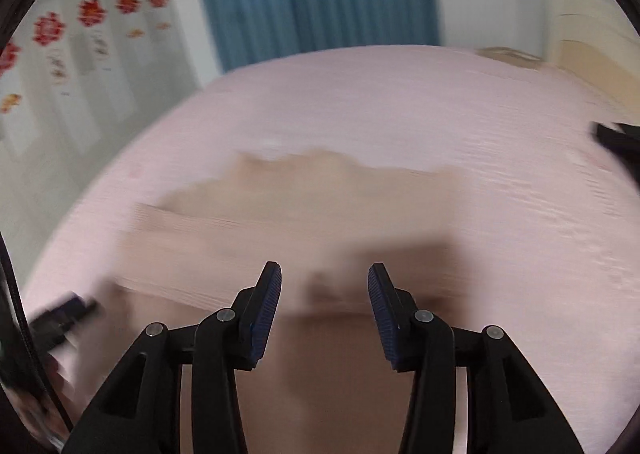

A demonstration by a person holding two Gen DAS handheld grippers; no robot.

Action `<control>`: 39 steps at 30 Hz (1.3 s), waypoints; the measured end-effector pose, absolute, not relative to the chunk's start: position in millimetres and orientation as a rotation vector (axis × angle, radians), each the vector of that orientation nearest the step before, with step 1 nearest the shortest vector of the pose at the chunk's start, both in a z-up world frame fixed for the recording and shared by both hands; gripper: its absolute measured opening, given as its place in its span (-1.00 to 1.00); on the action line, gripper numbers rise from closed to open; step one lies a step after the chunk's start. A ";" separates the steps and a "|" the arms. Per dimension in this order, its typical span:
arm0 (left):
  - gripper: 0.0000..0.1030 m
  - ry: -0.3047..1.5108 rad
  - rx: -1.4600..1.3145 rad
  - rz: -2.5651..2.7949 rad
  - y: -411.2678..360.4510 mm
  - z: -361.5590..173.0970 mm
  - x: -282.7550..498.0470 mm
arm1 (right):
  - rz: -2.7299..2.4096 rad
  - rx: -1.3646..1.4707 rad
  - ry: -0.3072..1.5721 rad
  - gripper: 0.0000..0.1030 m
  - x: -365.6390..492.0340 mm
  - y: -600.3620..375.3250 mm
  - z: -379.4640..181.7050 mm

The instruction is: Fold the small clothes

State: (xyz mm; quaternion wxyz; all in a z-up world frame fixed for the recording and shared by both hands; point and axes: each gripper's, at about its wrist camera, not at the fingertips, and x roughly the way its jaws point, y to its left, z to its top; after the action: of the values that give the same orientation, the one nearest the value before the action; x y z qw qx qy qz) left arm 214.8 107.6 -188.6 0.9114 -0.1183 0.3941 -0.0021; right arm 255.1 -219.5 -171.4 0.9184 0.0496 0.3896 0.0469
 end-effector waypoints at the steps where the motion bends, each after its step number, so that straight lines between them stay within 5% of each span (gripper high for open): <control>1: 0.68 0.813 -0.265 0.002 105.6 -189.1 222.6 | 0.071 0.105 0.806 -0.13 254.0 -230.2 -174.4; 12: 0.68 0.833 -0.364 0.092 94.1 -210.7 245.9 | 0.102 0.189 0.914 -0.13 288.6 -270.2 -215.6; 15: 0.68 0.816 -0.387 0.100 100.4 -207.6 243.2 | 0.053 0.205 0.899 -0.54 295.0 -275.1 -214.4; 18: 0.68 0.814 -0.388 0.108 101.8 -206.1 245.7 | 0.012 0.347 0.892 -0.49 292.0 -306.2 -215.0; 20: 0.68 0.827 -0.370 0.108 97.9 -206.3 251.2 | -0.009 0.323 0.944 -0.28 295.3 -309.9 -221.1; 25: 0.61 0.805 -0.308 0.102 86.7 -198.6 259.6 | 0.084 0.289 0.920 -0.28 279.3 -312.8 -205.4; 29: 0.20 0.781 -0.264 0.056 75.9 -192.4 265.1 | 0.121 0.288 0.792 -0.13 268.1 -312.2 -187.8; 34: -0.11 0.829 -0.221 0.017 65.8 -200.6 277.1 | 0.103 0.276 0.881 -0.13 291.4 -296.2 -212.4; 36: -0.52 0.822 -0.244 0.000 70.2 -200.5 277.3 | 0.073 0.244 0.932 -0.13 295.1 -289.6 -223.7; 39: -0.79 0.799 -0.266 -0.043 74.1 -196.9 278.4 | 0.060 0.233 0.956 -0.13 296.5 -287.3 -230.1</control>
State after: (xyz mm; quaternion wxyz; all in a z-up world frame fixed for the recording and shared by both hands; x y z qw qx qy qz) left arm 278.4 74.1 -196.9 0.9124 -0.1290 0.3878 -0.0210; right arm 296.5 -287.3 -230.1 0.8810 0.1119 0.4588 0.0288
